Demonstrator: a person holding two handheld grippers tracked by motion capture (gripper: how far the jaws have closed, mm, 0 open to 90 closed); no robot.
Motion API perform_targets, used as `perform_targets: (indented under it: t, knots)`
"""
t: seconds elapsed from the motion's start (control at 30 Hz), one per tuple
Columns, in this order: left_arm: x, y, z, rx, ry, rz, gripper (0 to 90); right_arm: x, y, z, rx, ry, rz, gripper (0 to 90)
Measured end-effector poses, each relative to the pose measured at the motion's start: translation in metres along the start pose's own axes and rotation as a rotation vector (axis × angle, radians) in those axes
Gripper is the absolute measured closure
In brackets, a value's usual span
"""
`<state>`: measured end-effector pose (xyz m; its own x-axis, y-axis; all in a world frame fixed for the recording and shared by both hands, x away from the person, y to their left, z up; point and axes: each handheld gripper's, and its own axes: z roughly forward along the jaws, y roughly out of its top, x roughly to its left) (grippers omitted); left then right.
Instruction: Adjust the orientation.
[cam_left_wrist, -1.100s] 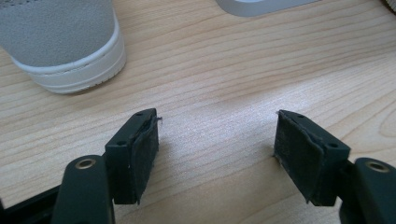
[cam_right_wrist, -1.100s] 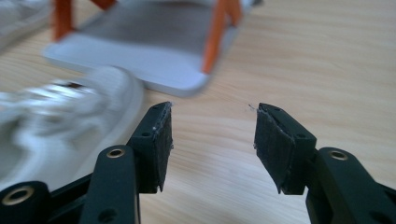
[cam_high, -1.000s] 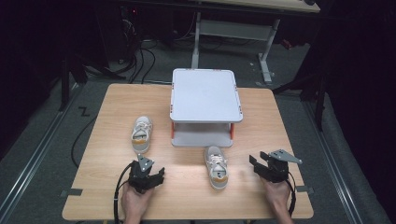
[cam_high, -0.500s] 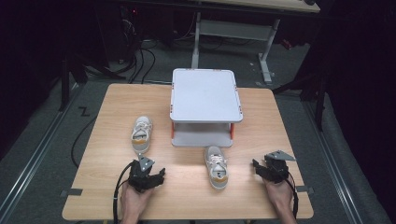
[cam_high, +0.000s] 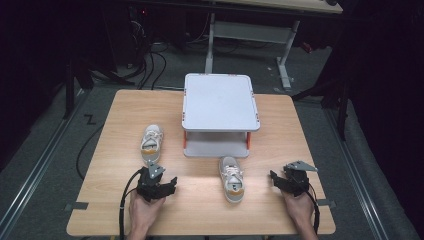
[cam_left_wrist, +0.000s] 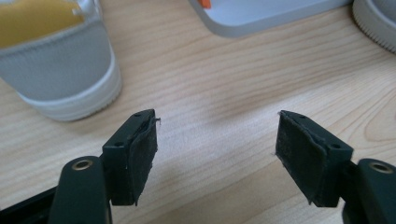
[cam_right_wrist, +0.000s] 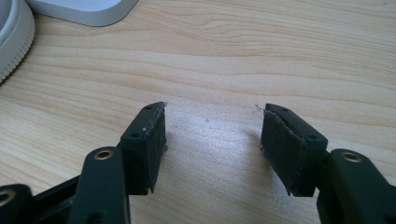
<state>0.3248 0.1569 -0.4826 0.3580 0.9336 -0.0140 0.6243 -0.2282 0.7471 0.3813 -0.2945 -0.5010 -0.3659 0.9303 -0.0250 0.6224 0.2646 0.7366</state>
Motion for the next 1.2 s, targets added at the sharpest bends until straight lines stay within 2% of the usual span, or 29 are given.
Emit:
perform_targets:
  t: [0.07,0.27,0.47,0.6,0.77,0.93,1.03,1.2]
  knots:
    - [0.002,0.004,-0.004,-0.003,0.000,0.004,29.6,0.000,0.000,0.000,0.000,0.001,-0.002,40.2]
    - [0.017,0.022,-0.018,-0.031,-0.005,-0.027,31.2,0.000,0.000,0.000,0.000,0.001,-0.003,40.1]
    - [0.041,0.041,-0.032,-0.062,0.046,-0.084,36.0,0.001,0.000,0.000,0.002,0.001,0.000,39.9]
    - [0.058,0.052,-0.036,-0.065,0.093,-0.098,40.6,0.000,0.000,0.000,0.001,0.002,-0.002,39.8]
    - [0.077,0.064,-0.032,-0.038,0.125,-0.118,45.7,0.000,0.000,0.000,0.001,0.002,-0.002,39.8]
    - [0.093,0.071,-0.019,0.011,0.141,-0.142,51.8,0.000,0.000,0.000,0.001,0.002,-0.001,39.7]
    - [0.099,0.073,-0.009,0.047,0.149,-0.137,54.9,0.001,0.000,0.000,0.002,0.002,0.000,39.7]
    - [0.101,0.077,0.001,0.074,0.153,-0.123,57.7,0.001,0.000,0.000,0.002,0.002,0.001,39.7]
